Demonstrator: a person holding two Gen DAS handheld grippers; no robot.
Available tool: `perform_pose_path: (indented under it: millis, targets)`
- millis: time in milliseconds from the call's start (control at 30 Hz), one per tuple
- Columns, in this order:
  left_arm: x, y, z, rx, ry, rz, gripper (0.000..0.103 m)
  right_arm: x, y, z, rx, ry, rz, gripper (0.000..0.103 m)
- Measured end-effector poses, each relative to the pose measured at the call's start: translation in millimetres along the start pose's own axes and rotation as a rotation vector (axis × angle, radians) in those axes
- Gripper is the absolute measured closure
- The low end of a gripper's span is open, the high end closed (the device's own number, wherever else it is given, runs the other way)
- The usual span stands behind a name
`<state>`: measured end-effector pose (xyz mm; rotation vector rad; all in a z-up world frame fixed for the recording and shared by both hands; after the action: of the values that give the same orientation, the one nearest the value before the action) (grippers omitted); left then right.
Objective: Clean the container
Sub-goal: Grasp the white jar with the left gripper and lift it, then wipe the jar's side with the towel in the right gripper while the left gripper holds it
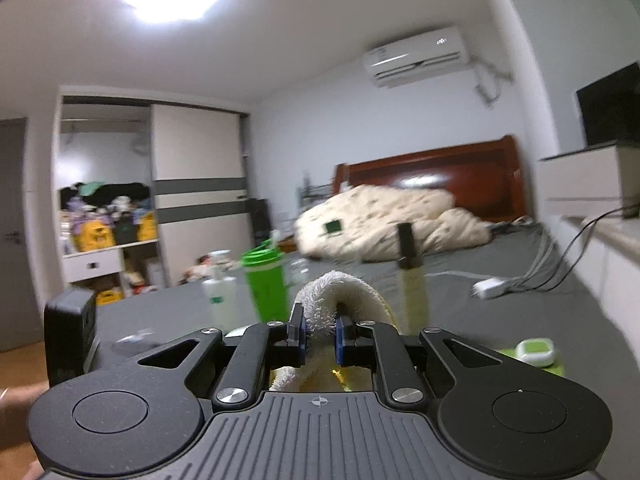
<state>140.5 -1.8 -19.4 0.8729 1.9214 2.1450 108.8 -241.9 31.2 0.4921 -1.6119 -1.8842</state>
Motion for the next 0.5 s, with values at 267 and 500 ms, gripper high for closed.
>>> perform_pose_path:
  millis: [267, 500]
  targets:
    - [25.5, 11.3, -7.2, -0.024, -0.204, -0.040, 0.060, 6.5, -3.7, -2.7, -0.067, 0.180, 0.050, 0.090]
    - [36.3, 13.8, -10.3, -0.053, -0.281, -0.046, 0.060, 8.9, -0.7, 7.4, -0.082, 0.284, 0.062, 0.090]
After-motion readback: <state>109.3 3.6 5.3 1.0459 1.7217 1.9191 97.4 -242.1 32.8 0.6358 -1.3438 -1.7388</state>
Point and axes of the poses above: each gripper's, at about its wrist camera, not at the fingertips, and x roughly against the way its jaws point, z to its left, y to its top, the point moved 4 cm from there along -x, roughly the way its jaws point
